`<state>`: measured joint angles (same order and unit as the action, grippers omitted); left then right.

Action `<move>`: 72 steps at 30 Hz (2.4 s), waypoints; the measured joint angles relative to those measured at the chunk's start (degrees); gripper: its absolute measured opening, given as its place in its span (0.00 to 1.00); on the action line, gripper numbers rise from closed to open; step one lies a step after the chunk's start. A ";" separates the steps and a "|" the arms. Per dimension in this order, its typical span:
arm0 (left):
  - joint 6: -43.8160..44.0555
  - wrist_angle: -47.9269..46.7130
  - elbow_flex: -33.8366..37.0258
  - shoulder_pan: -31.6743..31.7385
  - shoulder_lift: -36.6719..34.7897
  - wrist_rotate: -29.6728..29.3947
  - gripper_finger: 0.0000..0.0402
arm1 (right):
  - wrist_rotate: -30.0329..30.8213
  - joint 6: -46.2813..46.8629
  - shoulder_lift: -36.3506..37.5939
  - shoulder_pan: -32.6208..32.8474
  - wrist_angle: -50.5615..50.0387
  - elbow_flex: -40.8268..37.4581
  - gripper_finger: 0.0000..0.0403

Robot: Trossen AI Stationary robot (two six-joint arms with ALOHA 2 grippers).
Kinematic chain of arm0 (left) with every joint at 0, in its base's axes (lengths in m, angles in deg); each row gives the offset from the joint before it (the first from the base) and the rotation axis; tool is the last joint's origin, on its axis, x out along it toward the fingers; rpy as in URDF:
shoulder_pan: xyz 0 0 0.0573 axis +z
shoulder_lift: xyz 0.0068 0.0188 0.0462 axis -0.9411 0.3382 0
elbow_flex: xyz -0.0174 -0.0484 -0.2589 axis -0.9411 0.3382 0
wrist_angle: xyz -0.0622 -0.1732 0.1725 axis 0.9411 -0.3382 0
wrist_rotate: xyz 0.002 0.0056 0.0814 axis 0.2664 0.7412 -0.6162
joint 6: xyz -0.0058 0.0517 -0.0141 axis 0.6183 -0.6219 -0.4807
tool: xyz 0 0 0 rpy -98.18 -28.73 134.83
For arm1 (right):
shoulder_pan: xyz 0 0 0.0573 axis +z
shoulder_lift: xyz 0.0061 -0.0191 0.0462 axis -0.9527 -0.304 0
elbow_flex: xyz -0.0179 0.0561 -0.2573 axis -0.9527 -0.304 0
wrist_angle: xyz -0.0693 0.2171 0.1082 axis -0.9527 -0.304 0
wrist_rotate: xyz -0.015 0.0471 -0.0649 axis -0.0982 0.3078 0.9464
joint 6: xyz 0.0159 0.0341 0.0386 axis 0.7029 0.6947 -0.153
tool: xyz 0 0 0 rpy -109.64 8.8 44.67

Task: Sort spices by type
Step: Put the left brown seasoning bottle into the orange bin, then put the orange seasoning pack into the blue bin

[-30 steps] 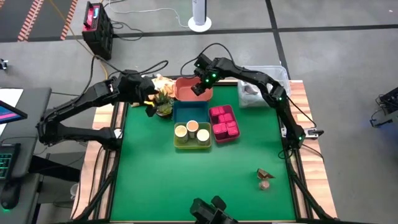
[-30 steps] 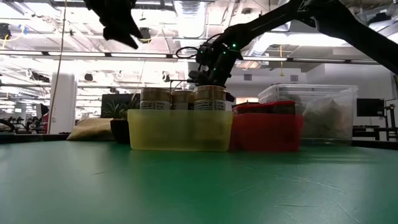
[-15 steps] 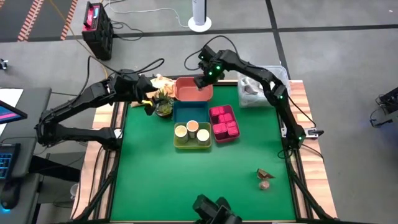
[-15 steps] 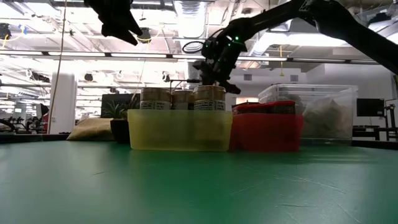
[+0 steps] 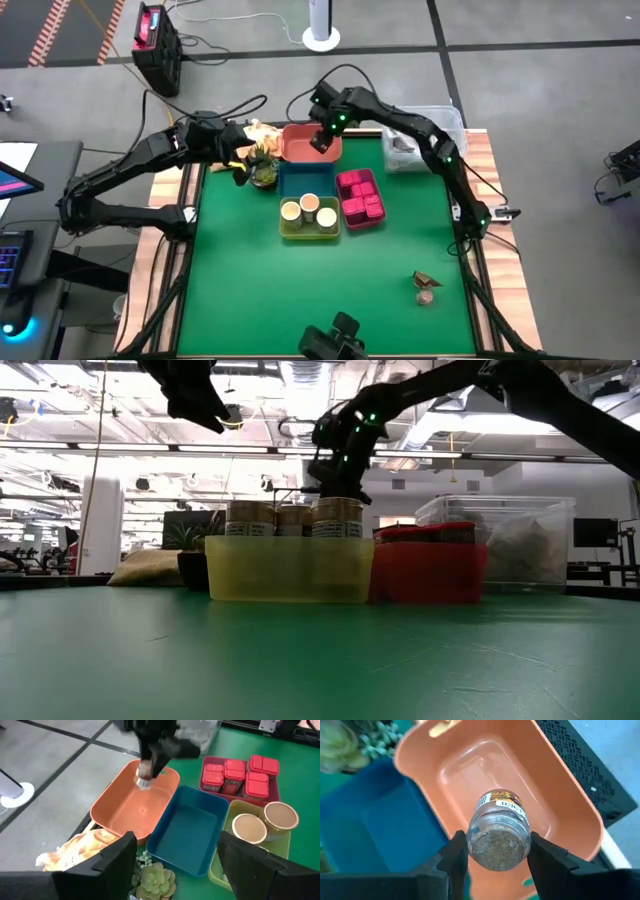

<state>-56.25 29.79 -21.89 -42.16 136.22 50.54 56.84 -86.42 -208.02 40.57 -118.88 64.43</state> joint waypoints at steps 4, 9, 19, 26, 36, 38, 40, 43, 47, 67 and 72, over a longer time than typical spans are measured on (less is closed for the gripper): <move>0.04 -0.02 0.00 0.00 -0.02 0.00 0.65 | 0.75 -5.28 -2.66 0.60 -1.20 -0.21 0.49; 0.08 -1.45 0.00 -0.02 -0.11 0.00 0.65 | 4.37 -11.53 -5.34 1.89 -3.63 -0.17 0.49; 0.52 -2.82 0.02 0.00 -0.11 -0.02 0.65 | 5.23 -14.68 -7.03 1.57 -3.56 -0.18 0.50; 0.12 -2.71 0.02 0.00 -0.11 -0.02 0.65 | 5.21 -15.29 -7.28 -0.30 -5.35 -0.17 0.51; -0.42 -2.01 0.02 0.00 -0.11 -0.04 0.65 | 6.15 -17.06 -7.26 -0.17 -5.75 -0.17 0.62; -0.43 -2.01 0.02 0.00 -0.11 -0.04 0.65 | 6.15 -16.95 -7.26 -0.19 -5.79 -0.17 0.65; -0.63 -2.03 0.02 0.00 -0.11 -0.04 0.65 | 6.15 -16.82 -7.26 -0.31 -5.77 -0.17 0.66; -0.63 -2.04 0.02 0.00 -0.11 -0.03 0.65 | 6.15 -16.75 -7.26 -0.30 -5.77 -0.17 0.68; 0.29 -2.16 0.02 0.00 -0.11 0.33 0.65 | 6.15 -15.76 -7.11 -0.30 -6.31 -0.02 0.69; 2.53 -4.19 -8.41 -1.83 11.28 7.22 0.65 | 4.63 -3.75 14.13 7.98 -16.10 5.40 0.69; 2.30 -1.56 -8.39 -6.20 16.33 8.71 0.65 | 9.40 0.28 19.37 16.41 -19.08 4.55 0.69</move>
<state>-53.95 28.23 -30.29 -48.35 152.55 59.25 66.25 -86.14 -188.64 56.98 -137.96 68.98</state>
